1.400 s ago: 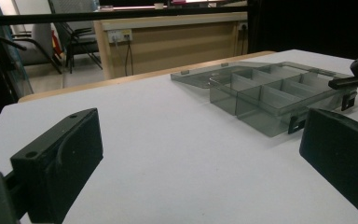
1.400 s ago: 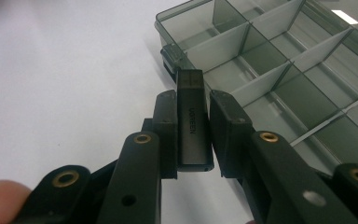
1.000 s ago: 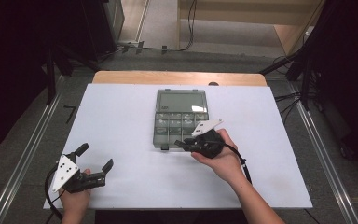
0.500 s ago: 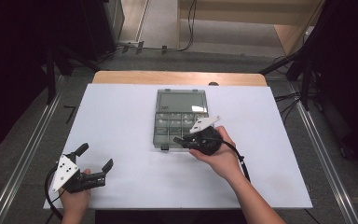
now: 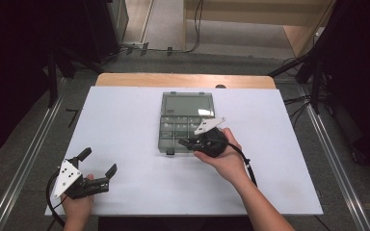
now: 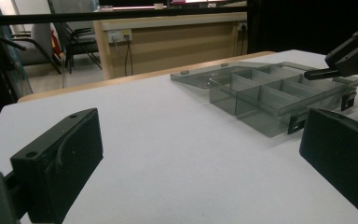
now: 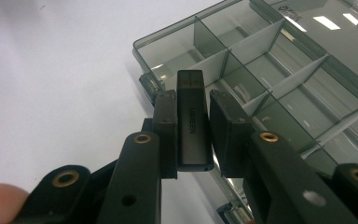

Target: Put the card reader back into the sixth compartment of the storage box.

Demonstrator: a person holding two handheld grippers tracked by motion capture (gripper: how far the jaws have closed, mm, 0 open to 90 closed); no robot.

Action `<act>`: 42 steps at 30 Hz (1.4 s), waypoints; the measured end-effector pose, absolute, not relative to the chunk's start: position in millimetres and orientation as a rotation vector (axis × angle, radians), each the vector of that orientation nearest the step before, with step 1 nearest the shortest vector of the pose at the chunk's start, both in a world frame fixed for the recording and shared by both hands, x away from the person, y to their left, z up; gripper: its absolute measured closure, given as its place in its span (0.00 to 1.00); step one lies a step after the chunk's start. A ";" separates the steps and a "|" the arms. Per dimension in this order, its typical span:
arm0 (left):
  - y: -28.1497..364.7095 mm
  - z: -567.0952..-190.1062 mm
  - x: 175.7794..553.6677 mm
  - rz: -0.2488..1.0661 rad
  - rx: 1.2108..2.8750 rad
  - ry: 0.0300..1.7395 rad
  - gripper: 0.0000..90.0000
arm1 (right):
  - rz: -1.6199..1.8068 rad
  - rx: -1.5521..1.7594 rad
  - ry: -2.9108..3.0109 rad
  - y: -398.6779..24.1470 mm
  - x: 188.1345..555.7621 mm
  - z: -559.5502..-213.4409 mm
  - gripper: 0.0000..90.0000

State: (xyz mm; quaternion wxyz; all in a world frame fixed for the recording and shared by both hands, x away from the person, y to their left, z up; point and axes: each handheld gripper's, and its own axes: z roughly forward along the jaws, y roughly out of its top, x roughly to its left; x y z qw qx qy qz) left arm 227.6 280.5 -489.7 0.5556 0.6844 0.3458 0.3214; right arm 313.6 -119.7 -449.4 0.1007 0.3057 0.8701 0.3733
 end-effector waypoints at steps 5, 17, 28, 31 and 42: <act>280.5 -489.7 227.6 0.759 1.617 0.816 0.00 | 1.101 0.917 2.561 -118.5 315.8 -449.9 0.79; 280.4 -489.7 227.6 0.759 1.617 0.817 0.00 | 1.109 0.967 2.525 -113.8 321.4 -451.5 0.78; 281.1 -489.6 227.7 0.755 1.615 0.817 0.00 | 1.234 1.050 2.429 -116.6 320.4 -450.0 0.24; 281.1 -489.6 227.7 0.755 1.615 0.817 0.00 | 1.267 1.044 2.420 -120.6 317.6 -449.8 0.09; 280.7 -489.6 227.7 0.757 1.618 0.819 0.00 | 1.315 1.038 2.398 -143.4 305.1 -454.5 0.00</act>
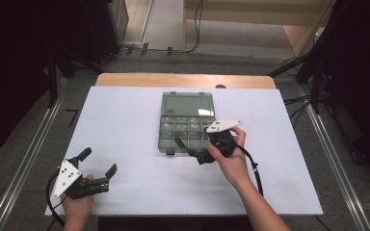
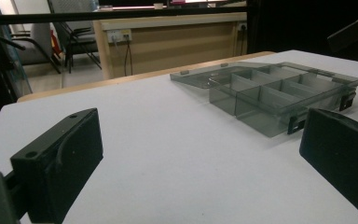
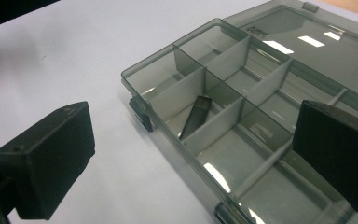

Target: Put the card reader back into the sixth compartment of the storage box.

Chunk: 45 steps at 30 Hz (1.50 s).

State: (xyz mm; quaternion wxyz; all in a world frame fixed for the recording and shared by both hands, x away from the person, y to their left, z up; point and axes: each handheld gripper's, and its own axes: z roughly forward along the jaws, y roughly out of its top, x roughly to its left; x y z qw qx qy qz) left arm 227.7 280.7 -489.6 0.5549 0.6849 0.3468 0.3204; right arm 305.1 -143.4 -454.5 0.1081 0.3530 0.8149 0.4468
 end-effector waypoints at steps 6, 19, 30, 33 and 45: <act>280.6 -489.6 227.7 0.757 1.617 0.820 0.00 | 1.338 1.021 2.393 -153.8 299.1 -456.4 0.00; 280.3 -489.8 227.6 0.758 1.617 0.818 0.00 | 1.361 1.035 2.358 -173.9 287.4 -461.6 0.00; 280.2 -489.7 227.6 0.760 1.621 0.819 0.00 | 1.380 1.059 2.320 -189.1 279.9 -463.3 0.00; 280.0 -489.7 227.6 0.760 1.622 0.819 0.00 | 1.389 1.062 2.308 -195.5 276.7 -465.1 0.00; 279.8 -489.7 227.6 0.762 1.622 0.820 0.00 | 1.411 1.060 2.274 -212.6 266.1 -469.2 0.00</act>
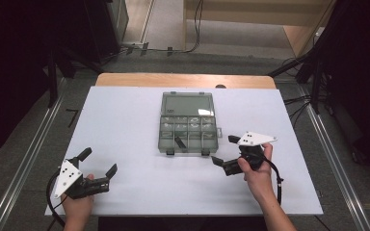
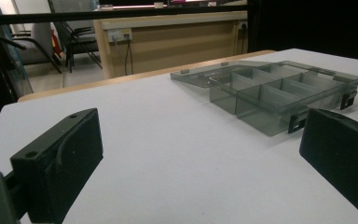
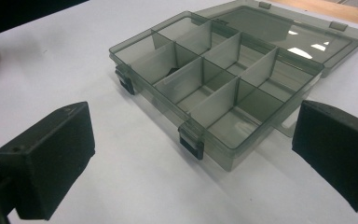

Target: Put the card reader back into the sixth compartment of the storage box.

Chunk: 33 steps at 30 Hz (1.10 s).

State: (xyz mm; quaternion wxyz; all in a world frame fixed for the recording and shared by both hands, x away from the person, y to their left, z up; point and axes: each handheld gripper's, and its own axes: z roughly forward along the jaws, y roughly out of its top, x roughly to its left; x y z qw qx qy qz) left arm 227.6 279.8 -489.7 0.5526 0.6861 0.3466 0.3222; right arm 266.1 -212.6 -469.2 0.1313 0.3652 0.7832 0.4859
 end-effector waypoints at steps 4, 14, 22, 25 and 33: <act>279.7 -489.7 227.6 0.762 1.623 0.819 0.00 | 1.407 1.068 2.265 -218.9 263.3 -471.7 0.00; 279.7 -489.7 227.5 0.762 1.623 0.819 0.00 | 1.407 1.093 2.243 -234.4 254.0 -478.1 0.00; 279.5 -489.7 227.5 0.763 1.623 0.820 0.00 | 1.402 1.125 2.218 -251.2 244.6 -484.7 0.00; 279.4 -489.8 227.5 0.764 1.623 0.819 0.00 | 1.406 1.141 2.199 -260.5 240.5 -487.6 0.00; 279.6 -489.7 227.4 0.763 1.622 0.819 0.00 | 1.419 1.173 2.155 -276.0 232.7 -492.5 0.00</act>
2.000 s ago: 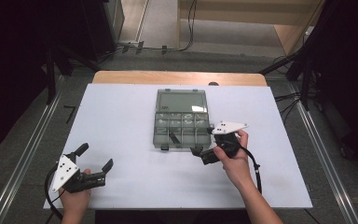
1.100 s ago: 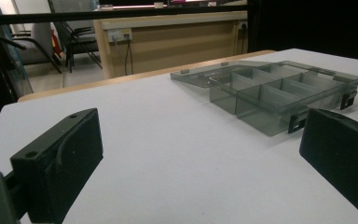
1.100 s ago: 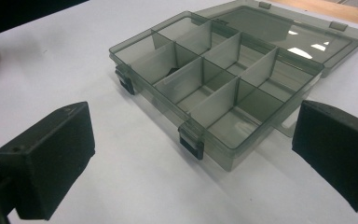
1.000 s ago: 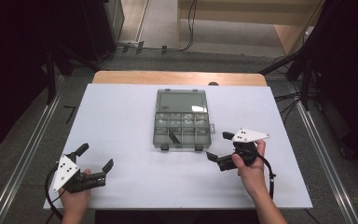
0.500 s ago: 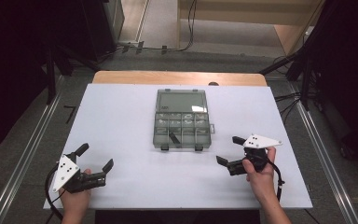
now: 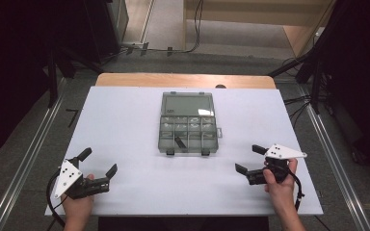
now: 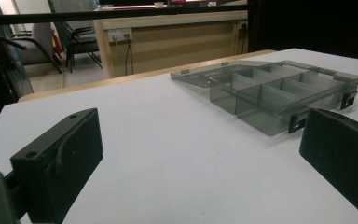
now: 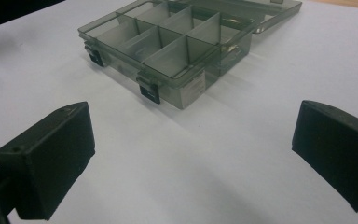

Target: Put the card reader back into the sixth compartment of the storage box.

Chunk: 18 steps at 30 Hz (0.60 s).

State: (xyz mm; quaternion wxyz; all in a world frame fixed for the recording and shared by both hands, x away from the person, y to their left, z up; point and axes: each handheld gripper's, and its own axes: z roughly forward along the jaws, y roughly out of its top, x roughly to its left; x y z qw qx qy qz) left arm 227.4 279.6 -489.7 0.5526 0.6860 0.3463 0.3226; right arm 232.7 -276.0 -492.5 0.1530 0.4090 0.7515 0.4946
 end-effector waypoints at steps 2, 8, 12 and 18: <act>279.7 -489.7 227.4 0.762 1.621 0.820 0.00 | 1.425 1.176 2.150 -277.5 231.9 -493.3 0.00; 280.0 -489.7 227.5 0.760 1.619 0.819 0.00 | 1.441 1.177 2.121 -285.3 227.2 -496.9 0.00; 280.5 -489.6 227.5 0.757 1.617 0.818 0.00 | 1.467 1.178 2.090 -292.5 224.5 -497.5 0.00; 281.0 -489.5 227.5 0.755 1.614 0.818 0.00 | 1.485 1.170 2.060 -302.8 221.8 -502.4 0.00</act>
